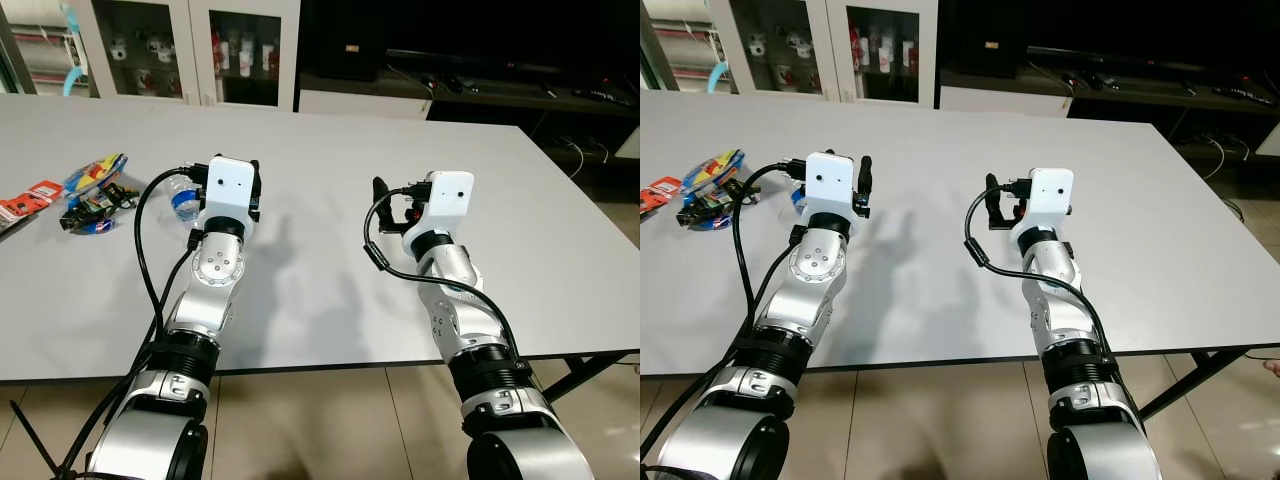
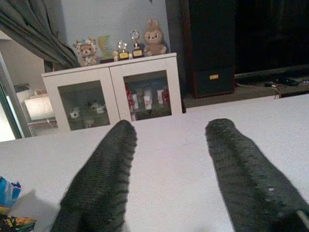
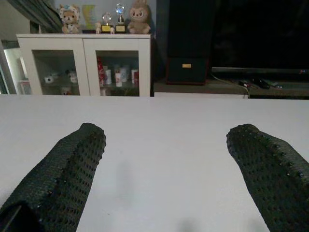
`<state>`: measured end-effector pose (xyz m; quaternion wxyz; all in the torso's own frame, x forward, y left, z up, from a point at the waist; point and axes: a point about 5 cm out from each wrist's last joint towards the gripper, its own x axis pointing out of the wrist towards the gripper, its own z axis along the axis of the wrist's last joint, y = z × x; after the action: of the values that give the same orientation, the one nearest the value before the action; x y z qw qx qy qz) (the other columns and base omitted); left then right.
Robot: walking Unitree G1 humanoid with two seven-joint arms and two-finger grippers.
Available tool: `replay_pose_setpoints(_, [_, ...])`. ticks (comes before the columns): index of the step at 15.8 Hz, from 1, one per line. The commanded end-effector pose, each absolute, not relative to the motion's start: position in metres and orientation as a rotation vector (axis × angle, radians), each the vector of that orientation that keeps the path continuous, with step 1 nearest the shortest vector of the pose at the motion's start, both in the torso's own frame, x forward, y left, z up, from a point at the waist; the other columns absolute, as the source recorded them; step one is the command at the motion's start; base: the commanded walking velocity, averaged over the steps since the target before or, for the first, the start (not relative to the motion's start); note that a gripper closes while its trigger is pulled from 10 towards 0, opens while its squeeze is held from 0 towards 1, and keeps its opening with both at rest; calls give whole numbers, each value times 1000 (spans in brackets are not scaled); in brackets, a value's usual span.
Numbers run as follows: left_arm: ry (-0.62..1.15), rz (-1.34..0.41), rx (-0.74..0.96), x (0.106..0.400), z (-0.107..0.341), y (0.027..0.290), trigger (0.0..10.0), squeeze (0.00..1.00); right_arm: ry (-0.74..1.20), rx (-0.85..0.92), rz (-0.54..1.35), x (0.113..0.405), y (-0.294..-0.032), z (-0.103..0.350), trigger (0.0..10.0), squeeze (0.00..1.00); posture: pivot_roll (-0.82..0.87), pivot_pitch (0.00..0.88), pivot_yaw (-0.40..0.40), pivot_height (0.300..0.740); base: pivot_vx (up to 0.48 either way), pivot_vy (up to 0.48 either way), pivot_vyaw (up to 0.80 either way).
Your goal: Picking trash to rubbish bin
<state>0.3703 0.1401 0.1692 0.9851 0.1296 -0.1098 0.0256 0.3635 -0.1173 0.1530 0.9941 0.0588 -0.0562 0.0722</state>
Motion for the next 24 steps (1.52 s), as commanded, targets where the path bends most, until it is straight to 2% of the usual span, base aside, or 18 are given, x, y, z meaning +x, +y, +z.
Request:
replay_pose_setpoints(1, [-207,65,277,371,168,140,10000,1000,-97,122,143,363,-120,150,10000,0,-58,24,-115,740,0,0,0])
replay_pose_setpoints(11, [-192,104,292,372,167,145,10000,1000,-88,118,159,363,-117,149,10000,0,-57,24,-114,740,0,0,0])
replay_pose_setpoints(15, [-116,173,309,374,158,155,10000,1000,-84,117,170,362,-116,148,10000,0,-56,24,-113,740,0,0,0])
replay_pose_setpoints(16, [-97,174,320,374,155,155,10000,71,-84,117,172,362,-116,148,10000,0,-57,24,-112,740,0,0,0])
replay_pose_setpoints(17, [-74,174,320,374,151,155,10000,0,-84,117,174,362,-115,148,10000,0,-60,26,-112,740,0,0,0])
replay_pose_setpoints(24, [47,240,371,371,133,161,10000,0,-81,112,190,361,-114,148,10000,0,-59,29,-114,740,0,0,0])
